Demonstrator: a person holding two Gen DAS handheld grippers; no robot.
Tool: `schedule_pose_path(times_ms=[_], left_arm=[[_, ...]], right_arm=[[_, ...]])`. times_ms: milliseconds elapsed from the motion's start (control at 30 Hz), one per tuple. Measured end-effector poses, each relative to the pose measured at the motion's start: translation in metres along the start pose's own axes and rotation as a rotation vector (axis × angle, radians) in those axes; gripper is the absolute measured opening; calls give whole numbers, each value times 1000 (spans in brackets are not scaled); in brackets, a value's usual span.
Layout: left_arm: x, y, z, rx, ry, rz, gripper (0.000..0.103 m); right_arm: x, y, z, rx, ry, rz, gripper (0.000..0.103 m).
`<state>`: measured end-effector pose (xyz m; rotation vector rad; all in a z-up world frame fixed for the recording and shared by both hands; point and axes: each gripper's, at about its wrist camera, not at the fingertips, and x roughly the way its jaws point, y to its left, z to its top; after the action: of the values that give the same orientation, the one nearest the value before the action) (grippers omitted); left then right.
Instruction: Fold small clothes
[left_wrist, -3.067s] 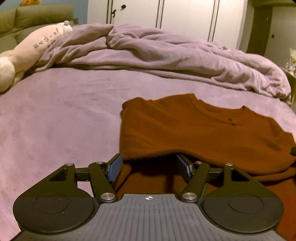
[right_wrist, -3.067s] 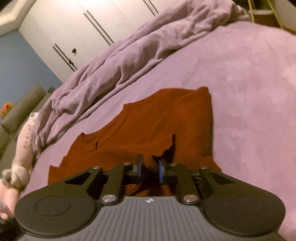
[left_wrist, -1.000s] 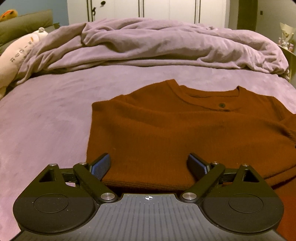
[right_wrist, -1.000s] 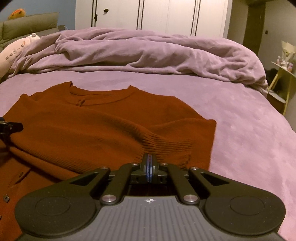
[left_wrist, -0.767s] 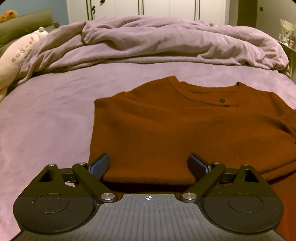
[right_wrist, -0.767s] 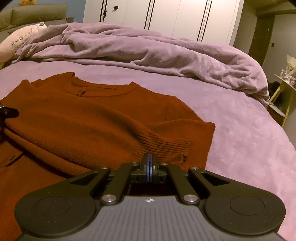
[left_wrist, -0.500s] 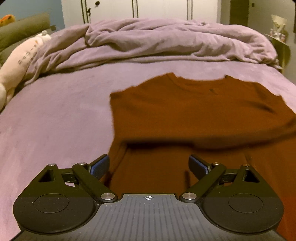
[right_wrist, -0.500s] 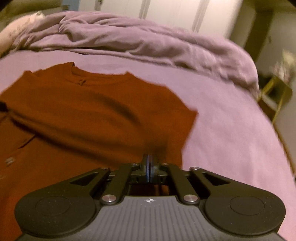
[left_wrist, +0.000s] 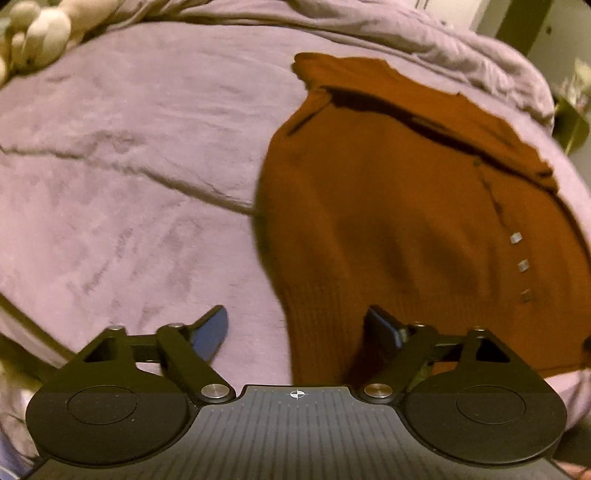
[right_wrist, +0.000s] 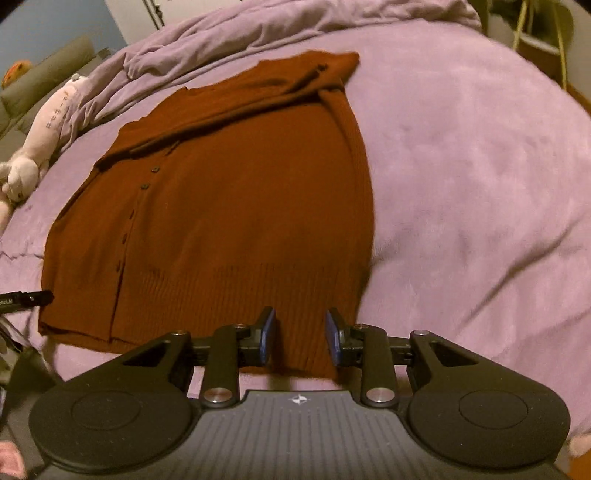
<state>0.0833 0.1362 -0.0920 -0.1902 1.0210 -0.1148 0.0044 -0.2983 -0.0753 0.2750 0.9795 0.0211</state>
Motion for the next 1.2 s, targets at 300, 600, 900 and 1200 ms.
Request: schedule_pose_path(times_ms=[300,600,900,1200], left_arm=[[4,6,-3,-92,111,-230,77],[19,29,-1,-258,98,-445,59],[31,29,-2,-286,128,-514,24],[41,36,-4,-333,145,-546,37]], right_arm=[[-10,-4,-3,30,-10,-16,28],[-15,-25,-3,148,-19,28,31],[-3,-23,-8,163,25,92,29],[1,-26,-13,193,42,106,14]])
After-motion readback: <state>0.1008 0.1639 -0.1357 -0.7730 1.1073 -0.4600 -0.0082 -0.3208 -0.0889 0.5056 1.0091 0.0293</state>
